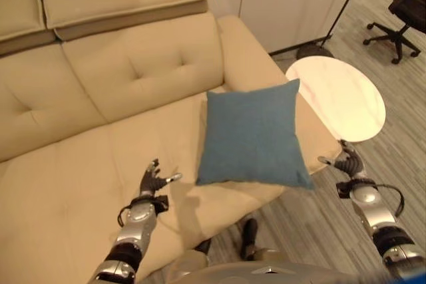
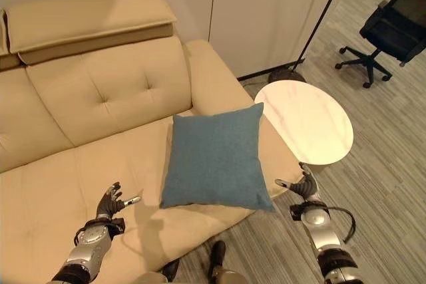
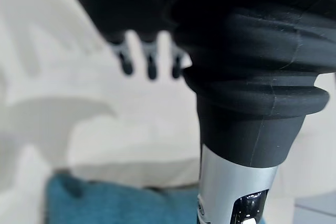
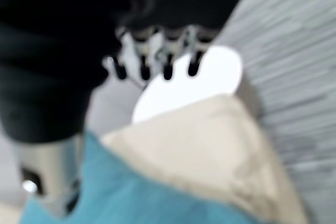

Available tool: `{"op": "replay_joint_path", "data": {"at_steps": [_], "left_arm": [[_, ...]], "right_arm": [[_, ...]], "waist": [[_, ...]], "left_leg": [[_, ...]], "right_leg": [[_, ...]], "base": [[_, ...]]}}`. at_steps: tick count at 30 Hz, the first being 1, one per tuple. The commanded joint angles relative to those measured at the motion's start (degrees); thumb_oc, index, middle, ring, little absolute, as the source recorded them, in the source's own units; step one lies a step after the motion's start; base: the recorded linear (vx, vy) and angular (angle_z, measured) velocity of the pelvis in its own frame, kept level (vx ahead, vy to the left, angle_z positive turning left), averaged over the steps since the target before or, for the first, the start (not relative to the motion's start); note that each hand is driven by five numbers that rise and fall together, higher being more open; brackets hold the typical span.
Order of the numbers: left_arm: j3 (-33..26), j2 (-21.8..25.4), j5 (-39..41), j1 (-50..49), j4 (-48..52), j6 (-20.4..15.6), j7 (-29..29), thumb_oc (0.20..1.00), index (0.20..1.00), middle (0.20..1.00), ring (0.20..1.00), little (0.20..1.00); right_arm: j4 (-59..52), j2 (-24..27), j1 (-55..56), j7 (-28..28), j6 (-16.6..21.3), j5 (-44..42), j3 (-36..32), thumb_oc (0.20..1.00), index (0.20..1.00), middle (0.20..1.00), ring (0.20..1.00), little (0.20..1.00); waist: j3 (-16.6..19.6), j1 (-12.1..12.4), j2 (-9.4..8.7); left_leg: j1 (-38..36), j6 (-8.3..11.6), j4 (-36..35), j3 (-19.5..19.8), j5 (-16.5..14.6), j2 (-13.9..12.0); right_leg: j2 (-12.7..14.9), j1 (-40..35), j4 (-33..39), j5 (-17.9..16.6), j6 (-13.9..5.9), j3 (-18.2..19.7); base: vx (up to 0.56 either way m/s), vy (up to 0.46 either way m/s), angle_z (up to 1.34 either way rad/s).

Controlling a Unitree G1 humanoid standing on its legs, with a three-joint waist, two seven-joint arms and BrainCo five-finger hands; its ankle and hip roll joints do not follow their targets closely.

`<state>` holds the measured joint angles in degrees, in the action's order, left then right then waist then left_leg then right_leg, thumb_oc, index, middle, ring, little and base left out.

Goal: Pick up all the scattered cushions and arrange them neatly on the sofa.

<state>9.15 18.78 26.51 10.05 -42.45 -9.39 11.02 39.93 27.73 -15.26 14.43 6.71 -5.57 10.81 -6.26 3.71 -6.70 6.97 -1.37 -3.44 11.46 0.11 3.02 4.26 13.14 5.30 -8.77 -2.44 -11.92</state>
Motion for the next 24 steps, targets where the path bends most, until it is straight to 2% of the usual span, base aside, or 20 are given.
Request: {"op": "replay_joint_path", "data": {"at_steps": [1, 8, 14, 20, 24], "left_arm": [[1.4, 0.9, 3.9, 12.8, -3.3, -4.4, 2.4, 1.0, 1.0, 1.0, 1.0, 1.0], [2.7, 4.6, 8.1, 25.3, -9.6, -6.6, 3.7, 1.0, 1.0, 1.0, 1.0, 1.0], [3.3, 6.5, 11.1, 31.8, -12.2, -7.4, 3.5, 1.0, 1.0, 1.0, 1.0, 1.0], [3.5, 6.5, 13.5, 35.9, -13.4, -7.8, 3.4, 1.0, 1.0, 1.0, 1.0, 1.0], [4.0, 3.8, 17.3, 38.2, -13.6, -8.3, 2.8, 1.0, 1.0, 1.0, 1.0, 1.0]], "right_arm": [[-0.4, 2.0, -11.8, 3.1, 3.0, -3.8, 2.2, 1.0, 1.0, 1.0, 1.0, 1.0], [2.3, 2.1, -25.5, 5.7, 3.9, -5.3, 7.3, 1.0, 1.0, 1.0, 1.0, 1.0], [2.8, 2.9, -30.4, 7.0, 4.4, -5.8, 8.3, 1.0, 1.0, 1.0, 1.0, 1.0], [3.0, 1.4, -31.9, 8.0, 5.2, -6.8, 8.3, 1.0, 1.0, 1.0, 1.0, 1.0], [2.7, -1.8, -32.6, 8.7, 6.1, -8.1, 9.0, 1.0, 1.0, 1.0, 1.0, 1.0]], "waist": [[-5.1, 0.6, 2.7], [-7.3, -0.5, 2.5], [-8.1, -1.6, 2.34], [-8.6, -2.2, 2.03], [-9.2, -2.8, 2.07]], "left_leg": [[1.3, 2.72, -1.5, 0.8, -0.8, -1.4], [8.9, 3.52, -1.2, -0.4, 1.3, -1.1], [12.5, 4.39, -1.6, -0.8, 2.1, -1.2], [14.8, 4.72, -1.6, -1.0, 2.3, -1.3], [16.2, 5.09, -1.6, -0.8, 2.4, -1.6]], "right_leg": [[-0.1, -0.6, -3.9, 4.9, -4.98, 0.3], [0.2, 7.2, -5.9, 3.9, -4.97, 1.0], [0.2, 10.7, -5.7, 3.2, -5.35, 1.3], [-0.2, 13.0, -5.3, 2.6, -5.63, 1.8], [-0.3, 14.8, -5.2, 2.4, -5.76, 2.3]], "base": [[-0.14, 0.041, 0.16], [-0.05, 0.039, 0.03], [0.0, 0.012, -0.01], [0.0, 0.01, -0.02], [0.01, 0.012, -0.02]]}}
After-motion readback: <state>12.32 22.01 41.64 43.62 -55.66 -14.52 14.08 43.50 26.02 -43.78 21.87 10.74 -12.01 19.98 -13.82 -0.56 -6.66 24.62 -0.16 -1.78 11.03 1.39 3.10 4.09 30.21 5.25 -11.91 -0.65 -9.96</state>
